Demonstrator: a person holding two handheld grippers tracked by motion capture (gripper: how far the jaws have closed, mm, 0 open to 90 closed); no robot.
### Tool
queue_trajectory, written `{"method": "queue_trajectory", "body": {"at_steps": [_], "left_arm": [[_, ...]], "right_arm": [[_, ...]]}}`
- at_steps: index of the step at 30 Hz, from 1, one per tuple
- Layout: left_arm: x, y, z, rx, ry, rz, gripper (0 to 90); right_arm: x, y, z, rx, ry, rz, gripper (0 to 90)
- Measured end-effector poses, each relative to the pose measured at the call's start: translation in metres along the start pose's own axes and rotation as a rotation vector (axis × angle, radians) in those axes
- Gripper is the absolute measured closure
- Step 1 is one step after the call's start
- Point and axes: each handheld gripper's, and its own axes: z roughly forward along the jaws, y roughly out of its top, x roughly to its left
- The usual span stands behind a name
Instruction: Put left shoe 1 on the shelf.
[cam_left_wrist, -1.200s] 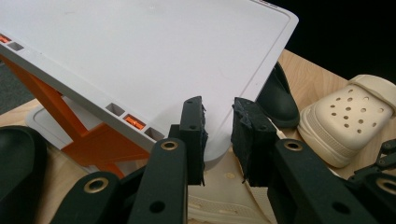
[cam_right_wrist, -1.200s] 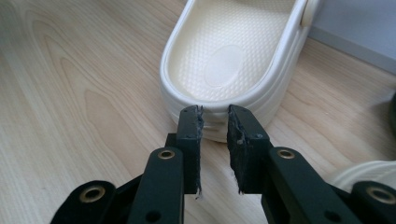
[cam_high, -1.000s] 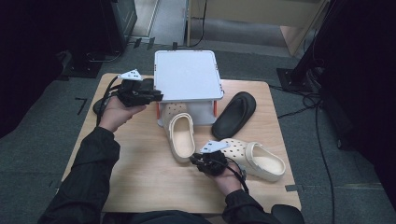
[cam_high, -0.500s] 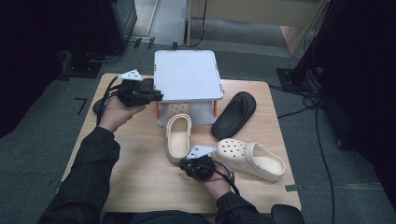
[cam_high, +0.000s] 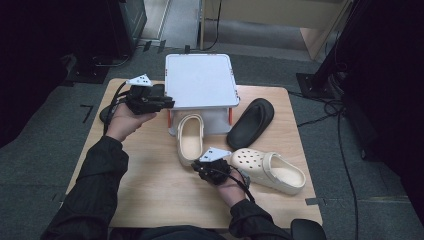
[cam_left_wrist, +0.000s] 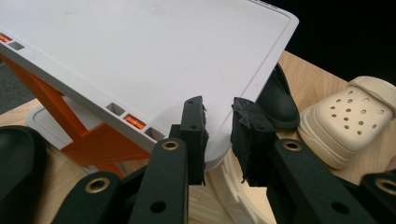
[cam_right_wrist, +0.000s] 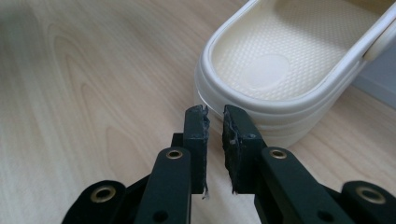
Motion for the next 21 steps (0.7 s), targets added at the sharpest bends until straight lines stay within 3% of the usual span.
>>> {"method": "queue_trajectory", "body": {"at_steps": [12,21], "left_arm": [[0.000,0.000,0.000,0.000,-0.001,0.000,74.9],[0.001,0.000,0.000,-0.004,-0.010,-0.025,77.0]], "right_arm": [[-0.016,0.017,0.015,0.006,-0.017,-0.003,79.2],[-0.030,0.028,0.024,0.019,-0.018,0.019,80.5]]}}
